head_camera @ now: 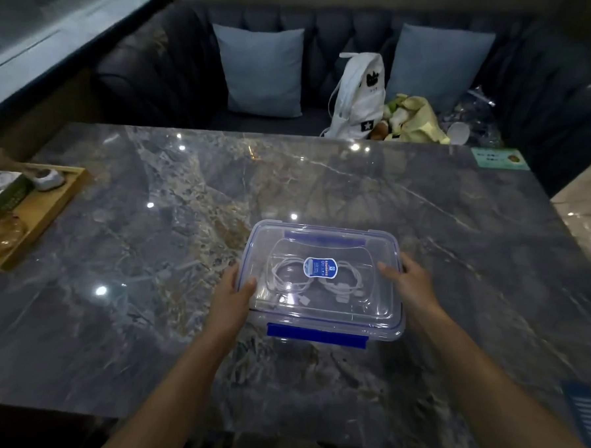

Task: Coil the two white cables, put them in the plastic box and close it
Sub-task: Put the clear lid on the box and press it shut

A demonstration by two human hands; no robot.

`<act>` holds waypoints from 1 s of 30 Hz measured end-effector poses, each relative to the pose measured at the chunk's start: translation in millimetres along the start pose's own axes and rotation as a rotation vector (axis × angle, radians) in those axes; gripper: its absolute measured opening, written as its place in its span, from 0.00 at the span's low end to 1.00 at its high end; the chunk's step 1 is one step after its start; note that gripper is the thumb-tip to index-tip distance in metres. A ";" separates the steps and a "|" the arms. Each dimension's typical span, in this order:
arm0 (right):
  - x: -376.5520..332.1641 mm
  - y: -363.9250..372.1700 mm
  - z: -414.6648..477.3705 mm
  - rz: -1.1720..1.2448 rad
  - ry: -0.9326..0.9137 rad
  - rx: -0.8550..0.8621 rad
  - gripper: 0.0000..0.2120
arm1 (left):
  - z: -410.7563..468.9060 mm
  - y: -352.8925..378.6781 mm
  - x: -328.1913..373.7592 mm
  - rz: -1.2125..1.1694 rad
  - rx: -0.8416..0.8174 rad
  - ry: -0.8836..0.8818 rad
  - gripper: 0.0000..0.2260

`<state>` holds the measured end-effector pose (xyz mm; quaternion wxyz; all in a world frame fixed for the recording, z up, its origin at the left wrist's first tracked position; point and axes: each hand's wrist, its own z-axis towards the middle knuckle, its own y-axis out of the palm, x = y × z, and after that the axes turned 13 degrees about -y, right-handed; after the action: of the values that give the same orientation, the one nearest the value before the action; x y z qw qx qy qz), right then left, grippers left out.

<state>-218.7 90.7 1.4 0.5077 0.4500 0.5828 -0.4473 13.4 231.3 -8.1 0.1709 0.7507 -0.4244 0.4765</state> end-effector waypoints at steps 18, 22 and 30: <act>-1.3 6.5 -1.5 -0.117 -0.105 -0.047 0.05 | 5.1 3.4 7.8 0.123 -0.005 -0.005 0.12; 3.3 6.5 3.4 -0.172 -0.120 -0.046 0.07 | 14.7 -4.6 4.4 0.067 -0.093 -0.120 0.13; 8.0 -1.5 6.2 -0.128 -0.107 -0.019 0.04 | 51.2 -8.8 35.6 0.136 -0.183 -0.167 0.15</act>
<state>-219.6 84.9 -7.0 0.5128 0.3826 0.5867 -0.4964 56.2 185.7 -1.0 0.1699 0.7385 -0.5287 0.3824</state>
